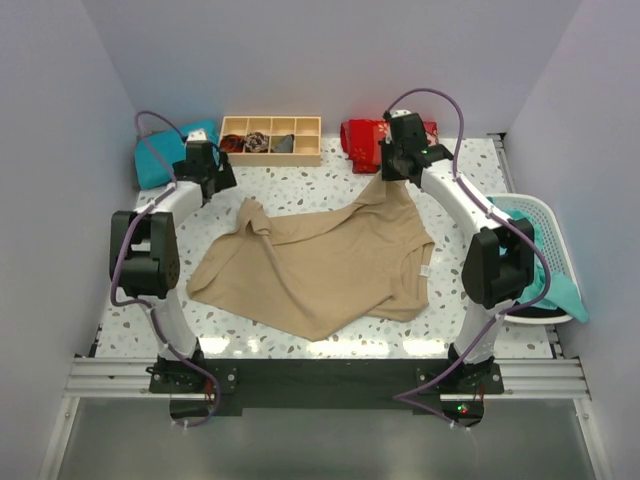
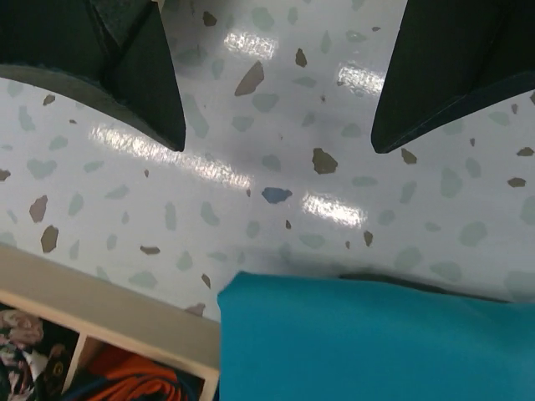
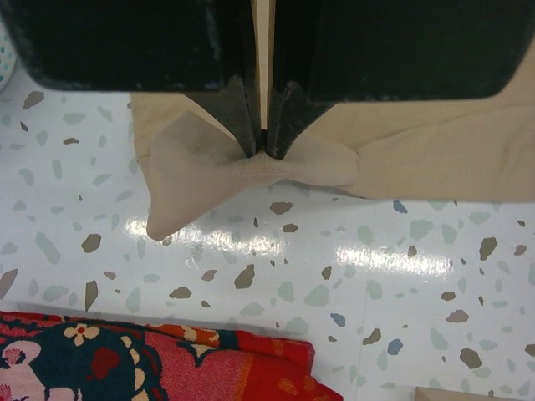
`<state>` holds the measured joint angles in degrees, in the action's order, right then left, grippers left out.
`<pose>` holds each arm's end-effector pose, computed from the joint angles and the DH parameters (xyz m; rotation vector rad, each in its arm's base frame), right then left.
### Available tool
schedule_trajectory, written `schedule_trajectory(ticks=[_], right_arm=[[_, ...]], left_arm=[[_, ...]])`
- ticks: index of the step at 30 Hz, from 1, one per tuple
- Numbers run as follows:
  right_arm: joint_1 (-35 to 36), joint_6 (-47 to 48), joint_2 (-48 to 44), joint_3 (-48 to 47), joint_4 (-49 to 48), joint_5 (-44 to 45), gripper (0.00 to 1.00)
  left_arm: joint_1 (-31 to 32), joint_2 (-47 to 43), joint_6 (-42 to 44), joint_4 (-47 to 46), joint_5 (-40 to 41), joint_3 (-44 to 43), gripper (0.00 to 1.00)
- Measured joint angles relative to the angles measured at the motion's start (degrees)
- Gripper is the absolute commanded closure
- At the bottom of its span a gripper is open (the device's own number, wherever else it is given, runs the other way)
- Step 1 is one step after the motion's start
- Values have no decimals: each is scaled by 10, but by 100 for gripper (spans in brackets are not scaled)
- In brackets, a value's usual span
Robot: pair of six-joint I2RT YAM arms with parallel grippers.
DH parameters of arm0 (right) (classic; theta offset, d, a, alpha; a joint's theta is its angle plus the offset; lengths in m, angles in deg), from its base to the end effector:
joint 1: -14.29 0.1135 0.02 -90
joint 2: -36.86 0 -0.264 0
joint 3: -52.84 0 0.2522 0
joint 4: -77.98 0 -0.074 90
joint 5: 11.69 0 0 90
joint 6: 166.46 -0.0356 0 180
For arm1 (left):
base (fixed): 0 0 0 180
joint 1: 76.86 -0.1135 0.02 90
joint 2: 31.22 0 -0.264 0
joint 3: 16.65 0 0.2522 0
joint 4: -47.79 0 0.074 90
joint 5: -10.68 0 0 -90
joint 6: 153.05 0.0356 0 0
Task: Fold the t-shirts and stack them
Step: Flatten out the tshirt
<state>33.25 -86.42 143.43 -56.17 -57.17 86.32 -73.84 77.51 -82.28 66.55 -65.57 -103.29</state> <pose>0.4063 0.1343 0.3036 -0.1098 2.3015 0.0974 0.4205 -0.0137 0.1977 -0.4414 2.2166 0.0679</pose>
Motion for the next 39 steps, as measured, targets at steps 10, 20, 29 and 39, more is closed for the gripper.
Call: schedule_trajectory(ticks=[10, 20, 29, 39], right_arm=[[-2, 6, 0, 0, -2, -1, 100], [-2, 6, 0, 0, -3, -3, 100], [-3, 6, 0, 0, -3, -10, 100], [-3, 7, 0, 4, -3, -7, 100]], left_arm=[[85, -64, 14, 29, -144, -6, 0], [82, -28, 30, 68, -233, 12, 0], [102, 28, 61, 119, -150, -7, 10], [102, 60, 77, 120, -80, -47, 72]])
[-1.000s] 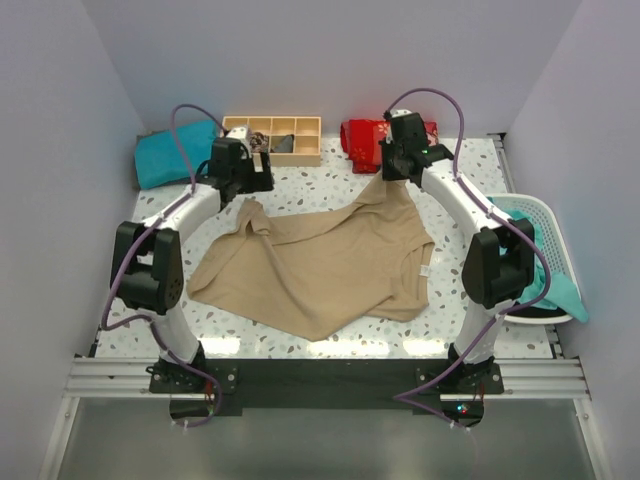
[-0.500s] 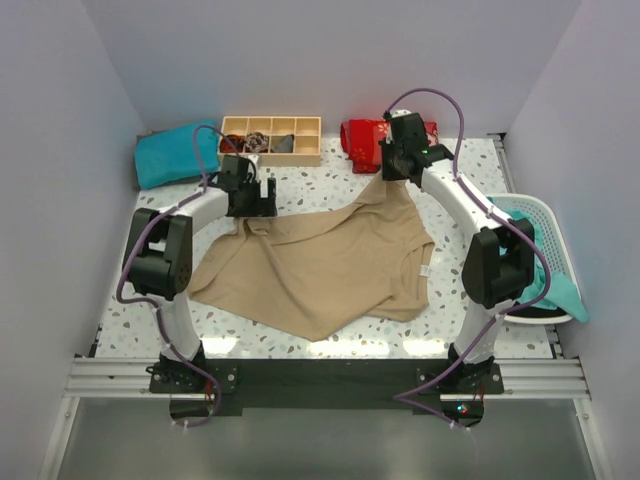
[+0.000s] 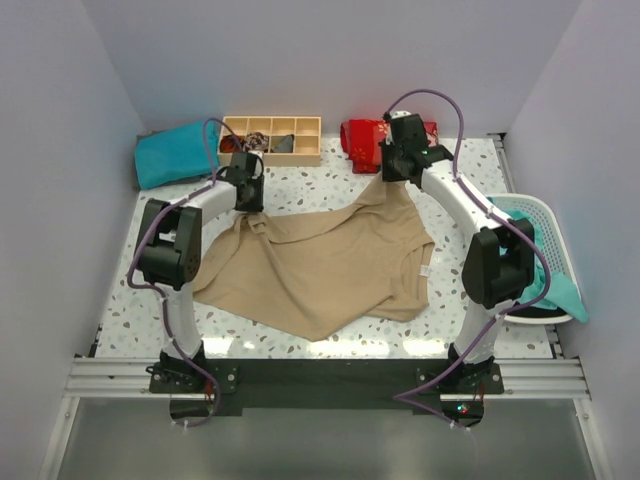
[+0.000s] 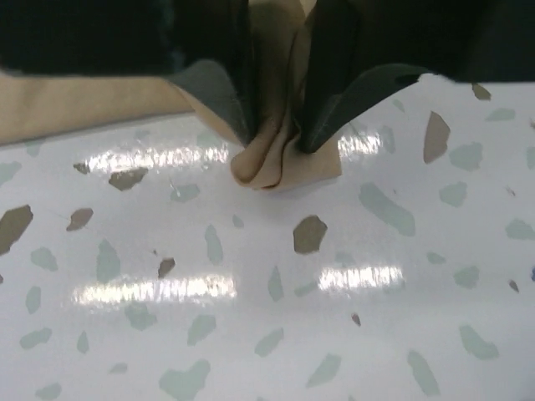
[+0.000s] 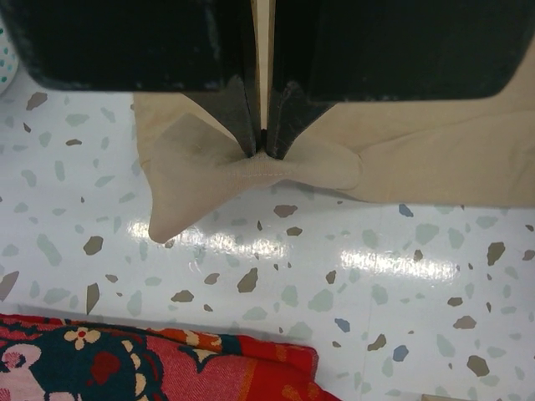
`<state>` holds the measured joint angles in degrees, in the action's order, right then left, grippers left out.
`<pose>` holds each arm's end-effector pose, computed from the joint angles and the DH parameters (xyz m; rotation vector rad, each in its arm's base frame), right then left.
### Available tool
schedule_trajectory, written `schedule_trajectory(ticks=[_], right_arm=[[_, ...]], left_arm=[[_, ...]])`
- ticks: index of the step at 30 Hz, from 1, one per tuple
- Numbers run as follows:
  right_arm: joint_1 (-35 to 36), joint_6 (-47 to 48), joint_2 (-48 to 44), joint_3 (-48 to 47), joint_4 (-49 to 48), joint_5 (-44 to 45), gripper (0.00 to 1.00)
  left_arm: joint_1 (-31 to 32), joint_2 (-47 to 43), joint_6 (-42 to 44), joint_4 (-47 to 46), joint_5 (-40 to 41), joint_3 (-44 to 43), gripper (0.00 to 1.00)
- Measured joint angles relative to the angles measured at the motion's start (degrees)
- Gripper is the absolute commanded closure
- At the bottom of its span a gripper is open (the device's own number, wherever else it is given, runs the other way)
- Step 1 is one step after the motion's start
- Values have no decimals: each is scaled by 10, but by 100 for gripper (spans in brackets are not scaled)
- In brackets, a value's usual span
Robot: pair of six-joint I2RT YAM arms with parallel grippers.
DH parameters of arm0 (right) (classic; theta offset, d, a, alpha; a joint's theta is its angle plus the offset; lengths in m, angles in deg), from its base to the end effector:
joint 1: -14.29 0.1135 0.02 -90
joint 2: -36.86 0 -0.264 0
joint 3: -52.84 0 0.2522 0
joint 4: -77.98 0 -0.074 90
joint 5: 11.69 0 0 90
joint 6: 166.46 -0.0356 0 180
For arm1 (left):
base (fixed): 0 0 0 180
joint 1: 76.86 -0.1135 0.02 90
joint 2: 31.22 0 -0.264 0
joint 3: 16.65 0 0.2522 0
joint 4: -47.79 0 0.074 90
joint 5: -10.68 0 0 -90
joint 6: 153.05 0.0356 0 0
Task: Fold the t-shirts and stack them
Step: Flatten out the tshirt
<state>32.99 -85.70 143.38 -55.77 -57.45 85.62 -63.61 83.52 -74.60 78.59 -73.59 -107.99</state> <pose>0.4066 0.1328 0.3020 -0.1255 2.3035 0.1021 0.4154 -0.0942 0.1644 -0.0033 2.5106 -0.0514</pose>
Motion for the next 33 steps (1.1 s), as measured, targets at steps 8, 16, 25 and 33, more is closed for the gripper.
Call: schedule_trajectory(ticks=[8, 16, 25, 33], right_arm=[[-2, 6, -4, 14, 1, 38, 100], [-12, 14, -30, 13, -1, 73, 100], [-18, 13, -40, 16, 1, 77, 100], [-14, -20, -154, 83, 35, 17, 100]], left_arm=[[-32, 30, 1, -10, 8, -61, 64], [-118, -21, -39, -99, 6, -2, 37], [-135, -32, -59, -161, -34, 23, 64], [-119, -32, -76, -165, -70, 41, 57]])
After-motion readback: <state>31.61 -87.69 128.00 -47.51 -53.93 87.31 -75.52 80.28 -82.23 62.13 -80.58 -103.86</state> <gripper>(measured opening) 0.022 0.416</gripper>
